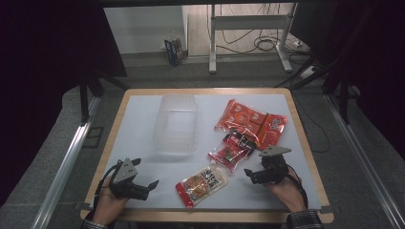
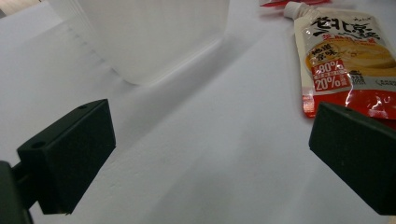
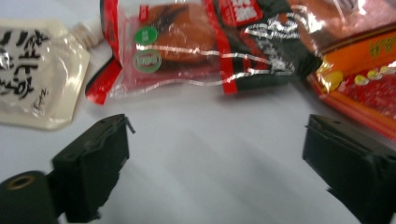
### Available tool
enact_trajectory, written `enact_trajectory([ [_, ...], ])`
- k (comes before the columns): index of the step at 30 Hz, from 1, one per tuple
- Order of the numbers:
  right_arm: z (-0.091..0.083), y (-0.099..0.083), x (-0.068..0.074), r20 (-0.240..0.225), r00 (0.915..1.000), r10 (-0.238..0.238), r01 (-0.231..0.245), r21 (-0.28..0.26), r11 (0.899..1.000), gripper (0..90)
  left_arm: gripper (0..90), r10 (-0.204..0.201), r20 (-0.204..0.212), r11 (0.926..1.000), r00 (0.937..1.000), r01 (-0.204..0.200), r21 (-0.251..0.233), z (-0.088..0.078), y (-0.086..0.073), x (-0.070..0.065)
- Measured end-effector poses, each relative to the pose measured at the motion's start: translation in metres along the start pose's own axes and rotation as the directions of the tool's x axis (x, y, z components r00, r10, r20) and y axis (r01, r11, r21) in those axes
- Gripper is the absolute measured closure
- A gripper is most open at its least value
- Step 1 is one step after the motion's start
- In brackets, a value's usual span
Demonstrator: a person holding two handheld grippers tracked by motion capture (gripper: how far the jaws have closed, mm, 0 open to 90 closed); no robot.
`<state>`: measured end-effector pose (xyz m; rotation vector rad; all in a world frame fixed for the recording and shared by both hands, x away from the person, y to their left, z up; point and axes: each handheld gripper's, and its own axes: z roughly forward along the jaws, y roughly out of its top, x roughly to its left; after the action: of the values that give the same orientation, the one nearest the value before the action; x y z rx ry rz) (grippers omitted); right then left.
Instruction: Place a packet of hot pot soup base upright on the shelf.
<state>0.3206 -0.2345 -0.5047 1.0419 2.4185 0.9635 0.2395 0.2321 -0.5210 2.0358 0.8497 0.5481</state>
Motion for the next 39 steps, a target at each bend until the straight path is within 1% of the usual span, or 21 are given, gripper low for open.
enact_trajectory([
  [3, 0.000, 0.004, -0.001, 0.001, 1.0000, 0.005, -0.005, -0.005, 1.000, 12.4, 0.4, 0.001, 0.000, 1.0000, 1.0000, -0.001, 0.001, 0.000, 0.000, 0.000],
  [4, 0.000, 0.007, -0.003, -0.006, 0.9998, 0.019, -0.019, -0.008, 1.000, 17.3, 0.4, 0.003, -0.001, 1.0000, 1.0000, -0.003, 0.001, 0.000, 0.000, 0.000],
  [6, 0.000, 0.010, -0.006, -0.022, 0.9994, 0.028, -0.028, -0.010, 1.000, 21.3, 0.4, 0.002, -0.001, 1.0000, 1.0000, -0.002, -0.001, 0.000, 0.000, -0.001],
  [8, 0.001, 0.013, -0.008, -0.020, 0.9993, 0.031, -0.031, -0.005, 0.999, 25.1, 0.4, 0.002, 0.000, 1.0000, 1.0000, -0.002, -0.002, 0.000, 0.000, -0.001],
  [9, 0.001, 0.013, -0.008, -0.020, 0.9993, 0.031, -0.031, -0.005, 0.999, 25.1, 0.4, 0.002, 0.000, 1.0000, 1.0000, -0.002, -0.002, 0.000, 0.000, -0.001],
  [10, 0.003, 0.016, -0.009, -0.022, 0.9994, 0.028, -0.028, 0.007, 1.000, 28.0, 0.4, 0.000, 0.000, 1.0000, 1.0000, 0.000, -0.004, 0.000, 0.000, -0.001],
  [15, 0.008, 0.024, -0.013, -0.020, 0.9997, 0.016, -0.016, 0.015, 1.000, 33.6, 0.4, 0.004, 0.004, 1.0000, 1.0000, -0.004, -0.002, 0.000, 0.001, -0.001],
  [16, 0.012, 0.028, -0.016, -0.015, 0.9998, 0.012, -0.012, 0.020, 1.000, 36.3, 0.4, 0.005, 0.005, 1.0000, 1.0000, -0.005, -0.001, 0.001, 0.001, -0.002],
  [19, 0.015, 0.032, -0.020, -0.012, 0.9998, 0.013, -0.013, 0.019, 1.000, 38.8, 0.4, 0.005, 0.005, 1.0000, 1.0000, -0.005, 0.000, 0.001, 0.001, -0.002],
  [20, 0.018, 0.038, -0.025, -0.005, 0.9998, 0.022, -0.022, 0.020, 1.000, 41.0, 0.4, 0.005, 0.004, 1.0000, 1.0000, -0.005, -0.001, 0.001, 0.001, -0.002],
  [25, 0.024, 0.047, -0.033, 0.006, 0.9993, 0.037, -0.037, 0.013, 0.999, 46.3, 0.4, 0.003, 0.002, 1.0000, 1.0000, -0.003, 0.001, 0.001, 0.001, -0.001],
  [26, 0.028, 0.053, -0.039, 0.010, 0.9991, 0.041, -0.041, 0.009, 0.999, 50.5, 0.4, 0.004, 0.001, 1.0000, 1.0000, -0.004, 0.002, 0.001, 0.001, -0.001],
  [27, 0.028, 0.053, -0.039, 0.010, 0.9991, 0.041, -0.041, 0.009, 0.999, 50.5, 0.4, 0.004, 0.001, 1.0000, 1.0000, -0.004, 0.002, 0.001, 0.001, -0.001],
  [28, 0.034, 0.059, -0.044, 0.020, 0.9984, 0.052, -0.052, 0.006, 0.999, 55.2, 0.4, 0.004, 0.001, 1.0000, 1.0000, -0.004, 0.001, 0.001, 0.001, -0.001],
  [29, 0.034, 0.059, -0.044, 0.020, 0.9984, 0.052, -0.052, 0.006, 0.999, 55.2, 0.4, 0.004, 0.001, 1.0000, 1.0000, -0.004, 0.001, 0.001, 0.001, -0.001],
  [30, 0.040, 0.065, -0.049, 0.026, 0.9980, 0.058, -0.058, 0.006, 0.998, 60.4, 0.5, 0.003, 0.001, 1.0000, 1.0000, -0.003, 0.001, 0.001, 0.001, -0.001],
  [32, 0.048, 0.071, -0.055, 0.043, 0.9974, 0.057, -0.058, 0.010, 0.998, 65.0, 0.5, 0.004, 0.000, 1.0000, 1.0000, -0.004, 0.001, 0.001, 0.001, -0.001],
  [33, 0.048, 0.071, -0.055, 0.043, 0.9974, 0.057, -0.058, 0.010, 0.998, 65.0, 0.5, 0.003, 0.001, 1.0000, 1.0000, -0.003, 0.001, 0.001, 0.001, -0.001],
  [36, 0.066, 0.084, -0.065, 0.071, 0.9953, 0.066, -0.068, 0.026, 0.997, 74.5, 0.5, 0.004, 0.000, 1.0000, 1.0000, -0.004, 0.001, 0.001, 0.000, -0.001],
  [37, 0.066, 0.084, -0.065, 0.071, 0.9953, 0.066, -0.068, 0.026, 0.997, 74.5, 0.6, 0.004, 0.000, 1.0000, 1.0000, -0.004, 0.001, 0.001, 0.000, -0.001],
  [39, 0.075, 0.090, -0.072, 0.092, 0.9940, 0.059, -0.062, 0.030, 0.998, 80.6, 0.6, 0.005, 0.000, 1.0000, 1.0000, -0.005, 0.001, 0.001, 0.000, -0.001],
])
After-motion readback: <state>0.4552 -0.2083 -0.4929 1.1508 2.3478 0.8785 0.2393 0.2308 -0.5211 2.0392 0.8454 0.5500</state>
